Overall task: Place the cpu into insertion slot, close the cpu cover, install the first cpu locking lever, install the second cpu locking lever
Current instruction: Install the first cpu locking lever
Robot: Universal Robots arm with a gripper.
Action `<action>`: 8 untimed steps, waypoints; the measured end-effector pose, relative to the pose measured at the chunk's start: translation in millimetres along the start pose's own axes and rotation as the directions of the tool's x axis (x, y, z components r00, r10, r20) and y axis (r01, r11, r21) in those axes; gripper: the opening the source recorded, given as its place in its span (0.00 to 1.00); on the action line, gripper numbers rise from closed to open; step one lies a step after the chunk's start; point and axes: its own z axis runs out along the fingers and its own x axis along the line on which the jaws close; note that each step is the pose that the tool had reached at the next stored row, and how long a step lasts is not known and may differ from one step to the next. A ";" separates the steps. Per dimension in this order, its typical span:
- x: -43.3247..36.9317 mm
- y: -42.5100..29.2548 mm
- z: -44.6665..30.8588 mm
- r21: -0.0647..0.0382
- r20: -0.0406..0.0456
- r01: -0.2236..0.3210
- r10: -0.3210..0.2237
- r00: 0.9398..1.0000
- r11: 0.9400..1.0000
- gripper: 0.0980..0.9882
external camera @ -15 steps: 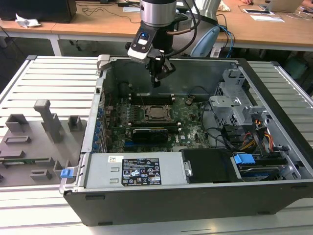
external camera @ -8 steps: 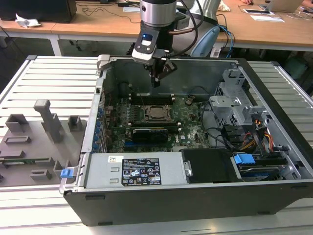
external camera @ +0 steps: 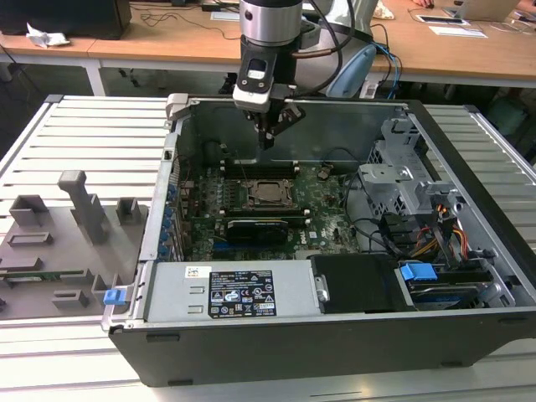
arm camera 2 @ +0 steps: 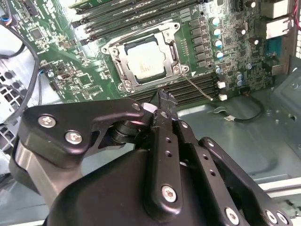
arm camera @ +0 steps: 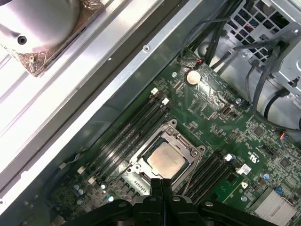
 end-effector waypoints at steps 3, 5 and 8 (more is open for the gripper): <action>0.0 0.0 0.0 0.000 -0.002 0.034 -0.034 0.999 0.999 0.01; 0.0 0.0 0.0 0.000 -0.003 0.060 -0.060 0.998 0.998 0.01; 0.0 0.0 0.0 0.000 -0.005 0.095 -0.095 0.995 0.995 0.01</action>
